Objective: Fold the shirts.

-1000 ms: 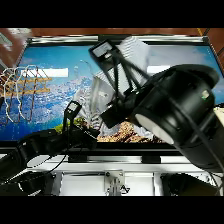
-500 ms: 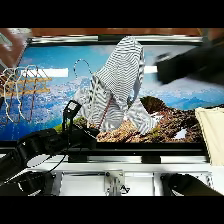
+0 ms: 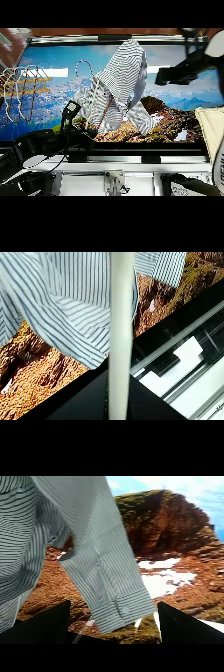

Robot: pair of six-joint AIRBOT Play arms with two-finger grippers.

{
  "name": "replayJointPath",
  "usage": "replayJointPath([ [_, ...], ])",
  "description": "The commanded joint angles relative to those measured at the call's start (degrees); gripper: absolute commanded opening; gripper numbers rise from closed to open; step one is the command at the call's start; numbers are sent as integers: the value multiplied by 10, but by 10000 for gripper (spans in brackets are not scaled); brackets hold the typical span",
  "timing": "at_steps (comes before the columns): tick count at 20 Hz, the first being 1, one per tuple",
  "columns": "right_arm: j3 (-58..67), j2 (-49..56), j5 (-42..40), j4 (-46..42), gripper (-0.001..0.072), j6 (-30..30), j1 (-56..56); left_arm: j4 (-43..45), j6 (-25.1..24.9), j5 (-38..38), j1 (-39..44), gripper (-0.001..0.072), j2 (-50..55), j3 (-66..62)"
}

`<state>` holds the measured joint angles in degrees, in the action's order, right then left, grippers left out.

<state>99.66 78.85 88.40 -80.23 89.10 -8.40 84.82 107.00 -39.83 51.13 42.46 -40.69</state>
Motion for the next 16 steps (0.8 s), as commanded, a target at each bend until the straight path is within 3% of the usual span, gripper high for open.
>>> replayJointPath([
  [1,-26,84,-52,80,670,-64,-27,0,-9,-45,0,48,-1,-16],
  [5,-26,119,-94,17,666,-67,-50,1,-9,-53,0,48,-1,-38],
  [6,-26,120,-104,-18,549,-55,-49,3,-10,-63,0,48,-1,-44],
  [9,-24,115,-143,-167,102,0,-49,4,-18,-93,0,48,-1,-50],
  [13,22,95,-171,-279,72,-27,-49,4,-55,-129,0,48,-1,-50],
  [16,120,76,-247,-311,72,-66,-49,4,-93,-168,0,48,-1,-50],
])
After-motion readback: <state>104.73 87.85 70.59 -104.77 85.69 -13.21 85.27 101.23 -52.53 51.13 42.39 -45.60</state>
